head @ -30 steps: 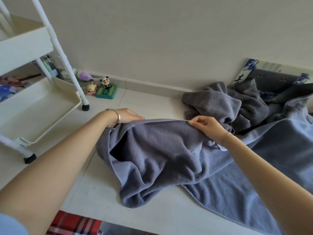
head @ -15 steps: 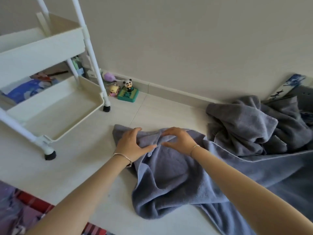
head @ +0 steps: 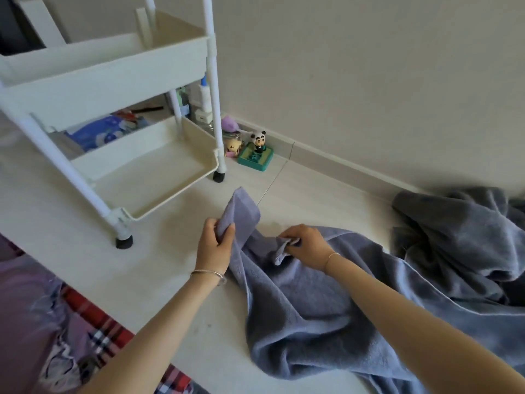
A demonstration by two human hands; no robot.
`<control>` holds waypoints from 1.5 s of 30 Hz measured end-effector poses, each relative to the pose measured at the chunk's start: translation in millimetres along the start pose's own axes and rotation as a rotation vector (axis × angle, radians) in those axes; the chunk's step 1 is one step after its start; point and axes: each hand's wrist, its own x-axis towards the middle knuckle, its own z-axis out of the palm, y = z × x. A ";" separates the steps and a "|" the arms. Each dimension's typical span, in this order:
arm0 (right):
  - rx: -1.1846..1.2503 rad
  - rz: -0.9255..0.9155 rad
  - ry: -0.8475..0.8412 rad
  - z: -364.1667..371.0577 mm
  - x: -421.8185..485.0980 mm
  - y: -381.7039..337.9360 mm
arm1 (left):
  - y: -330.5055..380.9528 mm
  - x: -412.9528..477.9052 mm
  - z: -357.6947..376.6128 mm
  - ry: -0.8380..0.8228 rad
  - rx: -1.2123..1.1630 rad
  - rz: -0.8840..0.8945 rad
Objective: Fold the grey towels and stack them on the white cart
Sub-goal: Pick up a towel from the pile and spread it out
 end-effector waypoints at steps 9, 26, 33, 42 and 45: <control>0.457 0.323 0.532 -62.9 75.4 -17.4 | -18.6 -8.4 -48.2 0.399 -0.013 0.008; -0.495 0.112 0.166 14.7 26.5 -4.3 | -24.1 -2.3 -17.4 -0.187 1.218 0.151; -0.328 0.071 -0.039 15.9 71.6 -23.9 | -42.0 17.3 -12.4 -0.357 1.138 0.112; -0.114 0.010 0.194 36.4 15.8 -19.8 | -31.4 30.1 -15.5 -0.362 1.146 -0.021; -0.102 0.053 0.235 24.6 -25.4 -0.4 | -14.4 0.2 10.8 -0.389 1.077 0.162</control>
